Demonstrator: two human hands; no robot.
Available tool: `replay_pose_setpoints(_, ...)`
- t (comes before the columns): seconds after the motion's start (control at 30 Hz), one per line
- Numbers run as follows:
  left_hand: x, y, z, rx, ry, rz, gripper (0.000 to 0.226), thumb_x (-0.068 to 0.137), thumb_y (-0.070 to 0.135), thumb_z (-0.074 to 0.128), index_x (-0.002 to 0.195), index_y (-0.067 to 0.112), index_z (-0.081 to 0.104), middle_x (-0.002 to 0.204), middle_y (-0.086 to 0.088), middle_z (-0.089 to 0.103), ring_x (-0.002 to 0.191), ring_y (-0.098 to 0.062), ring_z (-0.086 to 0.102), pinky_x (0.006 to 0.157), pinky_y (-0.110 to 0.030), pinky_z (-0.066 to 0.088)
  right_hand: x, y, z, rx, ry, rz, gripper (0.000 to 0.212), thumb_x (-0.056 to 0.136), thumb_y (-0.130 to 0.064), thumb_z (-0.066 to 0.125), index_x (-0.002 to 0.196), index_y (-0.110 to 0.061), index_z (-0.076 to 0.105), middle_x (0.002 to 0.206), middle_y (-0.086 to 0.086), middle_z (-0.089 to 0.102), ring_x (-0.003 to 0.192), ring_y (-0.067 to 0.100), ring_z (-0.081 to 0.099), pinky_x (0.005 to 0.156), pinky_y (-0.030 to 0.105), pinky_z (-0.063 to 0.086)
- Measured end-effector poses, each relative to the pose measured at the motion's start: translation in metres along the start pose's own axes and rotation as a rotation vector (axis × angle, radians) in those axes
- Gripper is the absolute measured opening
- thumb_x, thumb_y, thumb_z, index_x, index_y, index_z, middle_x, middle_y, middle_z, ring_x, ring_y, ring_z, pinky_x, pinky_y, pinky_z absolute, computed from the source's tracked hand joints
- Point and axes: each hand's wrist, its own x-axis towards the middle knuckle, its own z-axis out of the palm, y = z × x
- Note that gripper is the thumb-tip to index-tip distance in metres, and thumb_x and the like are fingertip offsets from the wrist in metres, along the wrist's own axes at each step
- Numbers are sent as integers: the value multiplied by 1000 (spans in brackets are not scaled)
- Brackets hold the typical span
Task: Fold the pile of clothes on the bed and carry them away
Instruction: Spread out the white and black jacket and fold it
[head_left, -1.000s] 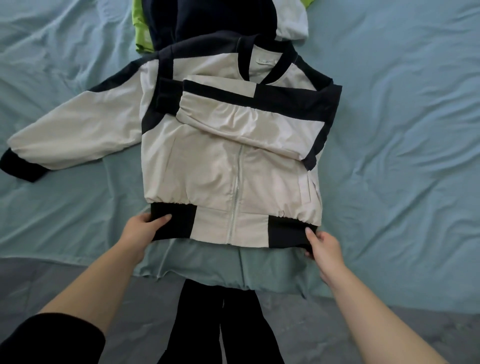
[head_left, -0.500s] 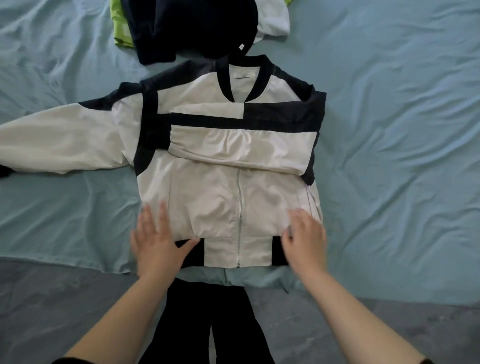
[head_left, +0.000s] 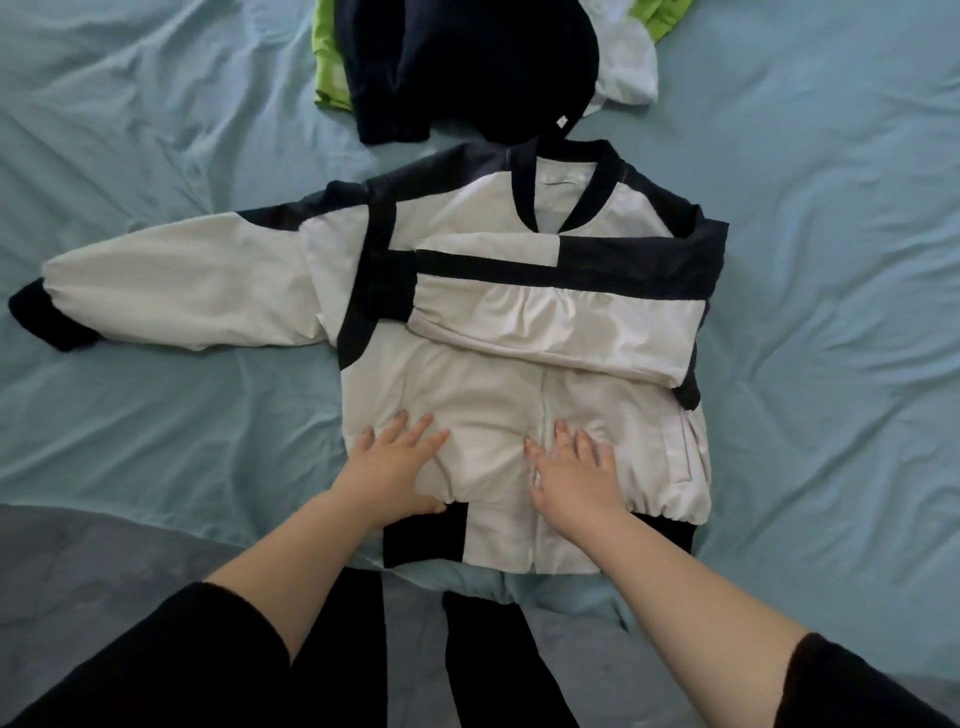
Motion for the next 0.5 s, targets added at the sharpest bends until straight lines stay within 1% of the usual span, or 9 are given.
replay_pose_setpoints(0.03,-3,-4,-8,-82,63,6,91,83,58,60,154,35,8,163,7,3,149,-17,5,118,-43,10,0,-10,-9,38,99,9,47,99,-36,28,145,-28,34,157,10,23,144,28,20,116,47,12)
replay_pose_setpoints(0.07,-8,-11,-16,-152,143,8,83,86,54,59,153,33,16,161,6,16,146,-16,18,116,-38,20,0,-21,-17,71,216,-5,40,98,-32,30,131,-22,50,143,8,43,134,26,37,111,40,22)
replay_pose_setpoints(0.1,-12,-20,-23,-196,228,5,75,88,49,58,152,31,22,158,5,27,142,-17,29,112,-35,28,1,-34,-27,93,326,-39,33,97,-28,33,117,-20,58,126,3,54,120,22,50,103,35,29)
replay_pose_setpoints(0.17,-20,-45,-40,-253,350,-40,67,91,42,56,151,29,27,152,4,38,133,-20,42,104,-36,39,8,-66,-47,125,450,-109,25,96,-24,38,104,-19,61,109,-3,60,100,19,57,92,31,35)
replay_pose_setpoints(0.2,-24,-62,-48,-287,382,-84,67,91,39,57,151,28,27,150,3,39,131,-22,44,102,-37,41,13,-84,-56,135,469,-141,25,96,-24,38,105,-19,61,108,-3,60,97,19,57,90,31,36)
replay_pose_setpoints(0.27,-30,-102,-63,-365,418,-188,71,90,35,59,152,26,24,152,-1,37,134,-25,41,105,-40,39,27,-127,-75,138,477,-205,27,96,-23,38,111,-20,59,114,-2,58,102,20,56,91,32,36)
replay_pose_setpoints(0.33,-36,-147,-76,-521,460,-330,75,90,33,61,153,22,21,154,-5,31,138,-26,35,110,-41,34,42,-170,-92,139,466,-240,32,95,-24,38,123,-20,54,129,0,52,119,20,49,98,34,35)
replay_pose_setpoints(0.4,-43,-191,-86,-736,568,-505,84,89,32,65,154,18,14,156,-11,21,141,-27,28,114,-39,27,56,-207,-106,144,421,-244,45,96,-26,39,140,-21,40,151,3,34,140,19,30,112,36,26)
replay_pose_setpoints(0.5,-52,-252,-98,-926,730,-790,105,82,38,73,154,13,0,159,-17,2,144,-28,17,115,-36,19,75,-252,-120,73,337,-286,59,96,-29,42,151,-22,19,161,2,7,149,18,2,119,41,10)
